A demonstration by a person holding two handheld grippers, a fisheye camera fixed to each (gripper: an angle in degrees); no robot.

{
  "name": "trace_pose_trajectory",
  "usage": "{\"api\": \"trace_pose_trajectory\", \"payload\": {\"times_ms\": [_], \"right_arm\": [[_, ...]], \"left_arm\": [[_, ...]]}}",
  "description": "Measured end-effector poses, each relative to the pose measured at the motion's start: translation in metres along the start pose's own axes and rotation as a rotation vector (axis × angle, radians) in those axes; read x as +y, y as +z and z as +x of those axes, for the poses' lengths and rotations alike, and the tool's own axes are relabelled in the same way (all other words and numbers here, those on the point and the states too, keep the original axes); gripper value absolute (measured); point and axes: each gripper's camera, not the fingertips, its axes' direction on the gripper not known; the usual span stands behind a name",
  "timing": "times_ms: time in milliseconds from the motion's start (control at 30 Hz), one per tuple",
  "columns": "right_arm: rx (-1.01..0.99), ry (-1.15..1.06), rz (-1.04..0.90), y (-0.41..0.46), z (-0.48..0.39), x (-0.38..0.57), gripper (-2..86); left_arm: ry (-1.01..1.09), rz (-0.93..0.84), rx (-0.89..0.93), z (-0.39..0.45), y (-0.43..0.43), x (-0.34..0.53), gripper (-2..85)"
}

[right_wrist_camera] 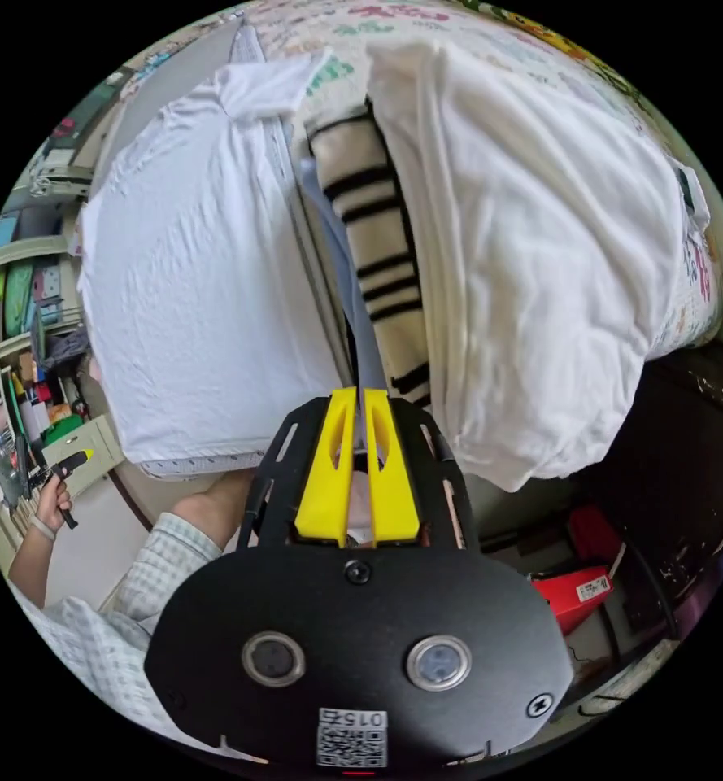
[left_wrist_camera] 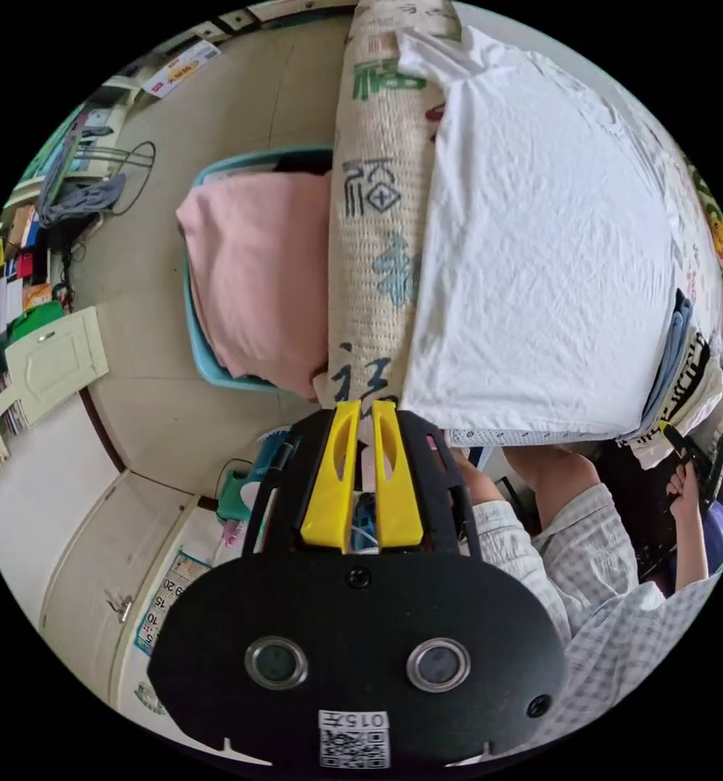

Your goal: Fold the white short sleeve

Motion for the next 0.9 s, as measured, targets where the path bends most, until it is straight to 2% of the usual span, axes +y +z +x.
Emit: {"api": "trace_pose_trajectory", "payload": {"times_ms": [133, 200, 267, 400, 600, 733, 900], "right_arm": [[-0.163, -0.005, 0.167, -0.021, 0.01, -0.032, 7.2], [-0.283, 0.004, 0.274, -0.023, 0.017, -0.063, 7.4], [-0.319, 0.024, 0.338, -0.019, 0.025, -0.089, 7.4], [-0.463, 0.097, 0.396, -0.001, 0.053, -0.145, 7.4], [-0.499, 0.194, 0.363, 0.036, 0.091, -0.195, 8.1], [-0.572, 0.24, 0.344, 0.057, 0.112, -0.209, 8.0], [-0.626, 0.221, 0.275, 0.08, 0.117, -0.22, 7.0]], "left_arm": [[0.112, 0.142, 0.01, 0.052, -0.041, -0.05, 3.3], [0.215, 0.225, 0.097, 0.117, -0.057, -0.099, 5.4], [0.313, 0.29, 0.134, 0.177, -0.069, -0.134, 7.2], [0.547, 0.456, 0.164, 0.313, -0.095, -0.196, 8.5], [0.624, 0.478, 0.291, 0.451, -0.094, -0.294, 9.1], [0.608, 0.451, 0.335, 0.504, -0.077, -0.338, 9.4], [0.608, 0.396, 0.302, 0.557, -0.041, -0.375, 9.7]]}}
